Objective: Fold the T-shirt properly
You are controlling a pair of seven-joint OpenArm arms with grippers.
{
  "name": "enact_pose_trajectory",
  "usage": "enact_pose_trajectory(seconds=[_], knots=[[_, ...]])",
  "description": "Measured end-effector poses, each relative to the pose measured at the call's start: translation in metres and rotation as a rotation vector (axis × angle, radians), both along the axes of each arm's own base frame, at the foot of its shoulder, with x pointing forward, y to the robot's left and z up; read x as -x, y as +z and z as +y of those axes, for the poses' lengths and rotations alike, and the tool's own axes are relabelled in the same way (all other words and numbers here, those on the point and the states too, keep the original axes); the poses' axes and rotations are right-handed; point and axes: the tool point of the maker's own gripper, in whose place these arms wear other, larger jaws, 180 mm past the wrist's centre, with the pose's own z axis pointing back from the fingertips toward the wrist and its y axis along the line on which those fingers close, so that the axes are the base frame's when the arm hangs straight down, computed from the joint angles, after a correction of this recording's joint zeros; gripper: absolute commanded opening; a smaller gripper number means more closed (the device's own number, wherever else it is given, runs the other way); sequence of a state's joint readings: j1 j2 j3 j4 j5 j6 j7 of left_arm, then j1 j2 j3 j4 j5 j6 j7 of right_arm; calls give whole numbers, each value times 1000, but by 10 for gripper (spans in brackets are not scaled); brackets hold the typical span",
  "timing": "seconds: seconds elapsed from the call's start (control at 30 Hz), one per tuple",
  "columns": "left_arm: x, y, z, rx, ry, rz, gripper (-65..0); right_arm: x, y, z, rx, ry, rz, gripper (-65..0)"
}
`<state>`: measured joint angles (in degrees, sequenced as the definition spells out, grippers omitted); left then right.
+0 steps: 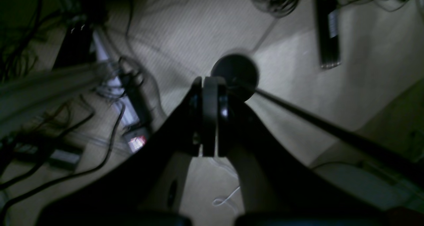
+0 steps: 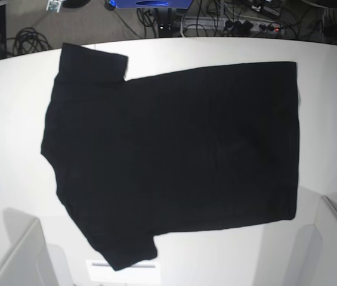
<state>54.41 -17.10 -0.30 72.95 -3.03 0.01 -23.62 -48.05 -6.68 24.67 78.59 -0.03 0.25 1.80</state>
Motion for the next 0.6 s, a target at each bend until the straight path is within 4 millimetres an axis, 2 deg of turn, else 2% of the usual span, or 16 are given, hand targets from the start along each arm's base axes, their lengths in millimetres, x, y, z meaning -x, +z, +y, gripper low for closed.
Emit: enact_pose_trajectory(seconds=[0.1,0.23,0.33,0.47,0.6], knots=[[-12,22,5,52,71,-47,-650,-4,14,-10,31,-11,-24,-650],[-29,49,17,89,114,-104,-650,-25,38,-22,81,-6,-98,-650],[-39,71,10,129,89,-159,-650,-41,58,-29,107,0,-151,-650],[-44,97,-1,174,63,-257,-650,-68,95,-33,85,-60,-304,-650],[-54,121,16,131,69,-319,-650,-100,131,-32,53,-93,-458,-650]])
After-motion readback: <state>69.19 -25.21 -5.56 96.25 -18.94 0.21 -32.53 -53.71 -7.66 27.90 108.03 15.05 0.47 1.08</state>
